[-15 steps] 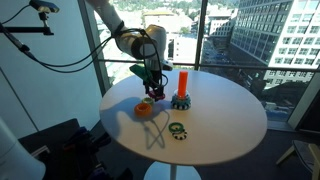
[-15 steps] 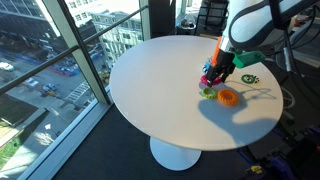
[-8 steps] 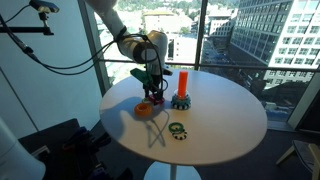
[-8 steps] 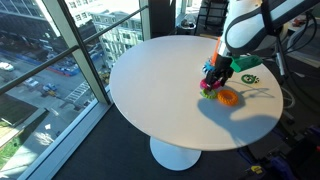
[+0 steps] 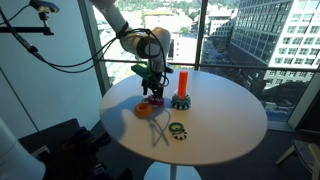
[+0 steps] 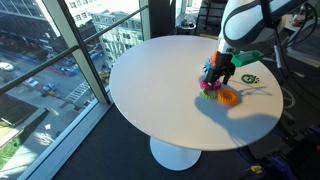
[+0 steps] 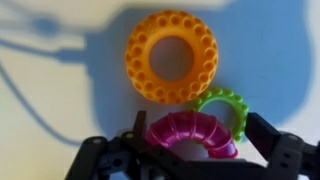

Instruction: Take a ring off of the ring toss

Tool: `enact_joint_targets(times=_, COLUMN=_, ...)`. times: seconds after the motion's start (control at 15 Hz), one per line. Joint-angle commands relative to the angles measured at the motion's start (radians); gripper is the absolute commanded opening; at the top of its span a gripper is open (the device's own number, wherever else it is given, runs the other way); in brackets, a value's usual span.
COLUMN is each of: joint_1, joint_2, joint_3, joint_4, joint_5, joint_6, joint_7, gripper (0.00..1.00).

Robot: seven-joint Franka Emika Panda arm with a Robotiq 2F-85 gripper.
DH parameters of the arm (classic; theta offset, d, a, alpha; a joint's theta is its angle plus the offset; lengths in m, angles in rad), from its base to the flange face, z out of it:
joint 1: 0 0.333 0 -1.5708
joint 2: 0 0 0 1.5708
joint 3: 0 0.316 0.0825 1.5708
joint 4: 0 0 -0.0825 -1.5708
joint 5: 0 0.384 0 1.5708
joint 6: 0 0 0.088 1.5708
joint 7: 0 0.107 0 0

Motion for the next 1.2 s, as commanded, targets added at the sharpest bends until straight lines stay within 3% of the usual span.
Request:
enact_joint_targets(times=0.0, joint_1=0.0, joint_2=-0.029, joint_3=-0.018, joint_4=0.053, joint_5=-0.042, joint_6=-0.109, joint_7=0.03, gripper=1.0)
enact_joint_targets(times=0.6, joint_1=-0.016, joint_2=-0.137, joint_3=-0.041, joint_4=0.123, joint_5=-0.054, joint_6=-0.318, joint_7=0.024, gripper=1.0)
enact_joint_targets(times=1.13, joint_1=-0.017, joint_2=-0.318, joint_3=-0.045, joint_4=0.043, joint_5=-0.091, joint_6=-0.331, joint_7=0.057, gripper=1.0)
